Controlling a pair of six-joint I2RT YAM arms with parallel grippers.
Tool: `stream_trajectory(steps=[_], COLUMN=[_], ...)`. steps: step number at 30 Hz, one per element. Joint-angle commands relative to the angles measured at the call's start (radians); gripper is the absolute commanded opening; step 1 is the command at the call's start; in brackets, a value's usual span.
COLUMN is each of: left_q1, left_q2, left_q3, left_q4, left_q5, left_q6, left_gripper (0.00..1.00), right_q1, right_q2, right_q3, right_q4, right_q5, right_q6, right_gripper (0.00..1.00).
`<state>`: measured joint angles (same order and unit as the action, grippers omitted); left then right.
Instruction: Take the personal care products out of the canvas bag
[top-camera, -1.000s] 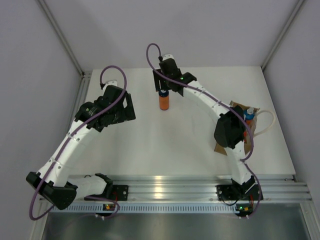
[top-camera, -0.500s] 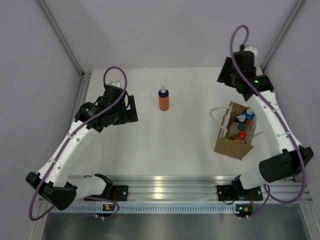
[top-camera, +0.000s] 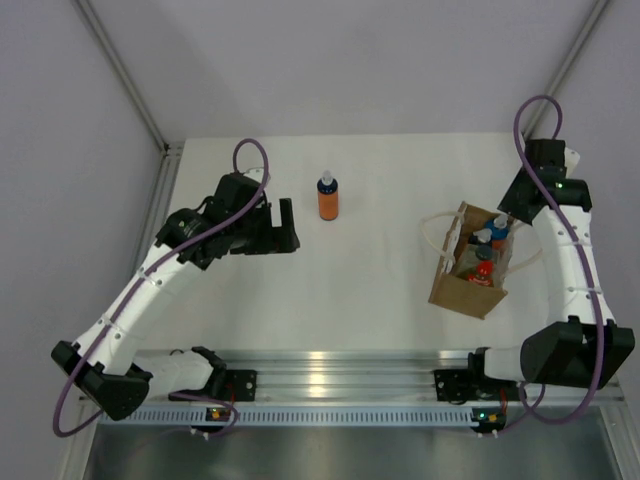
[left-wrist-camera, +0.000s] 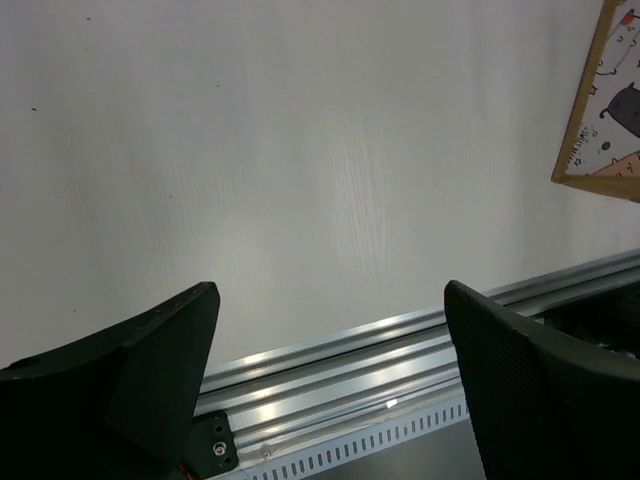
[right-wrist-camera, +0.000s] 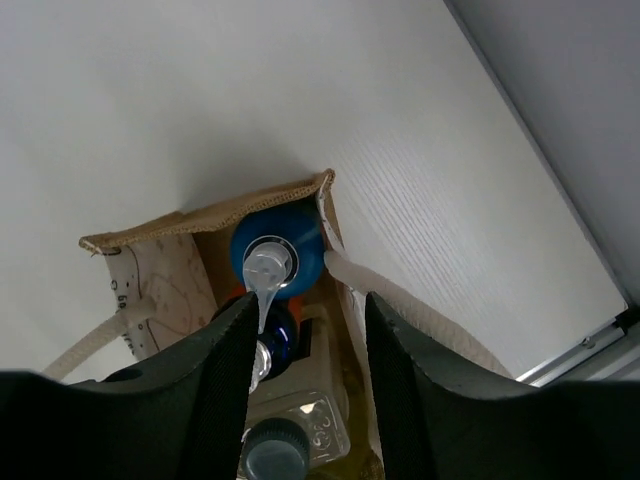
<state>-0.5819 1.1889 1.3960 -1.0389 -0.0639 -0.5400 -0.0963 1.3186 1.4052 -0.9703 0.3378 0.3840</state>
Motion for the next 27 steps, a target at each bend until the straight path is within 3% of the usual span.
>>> stream_trajectory(steps=[1,16,27], left_q1=[-0.033,-0.056,-0.056], left_q2=[-0.006,-0.043,-0.037], left_q3=[-0.005,-0.068,-0.065], left_q4=[0.054,0.054,0.053], left_q5=[0.05,0.038,0.041], left_q6=[-0.002,0.0,0.008], left_gripper=[0.98,0.98,0.98], right_q1=[-0.013,0.004,0.004], right_q2=[0.03,0.108,0.122], right_q3=[0.009,-0.003,-0.051], right_q4=[-0.015,0.054,0.082], right_q5=[-0.016,-0.102,-0.08], right_q6=[-0.013,0.023,0.023], right_gripper=[0.45,0.4,0.28])
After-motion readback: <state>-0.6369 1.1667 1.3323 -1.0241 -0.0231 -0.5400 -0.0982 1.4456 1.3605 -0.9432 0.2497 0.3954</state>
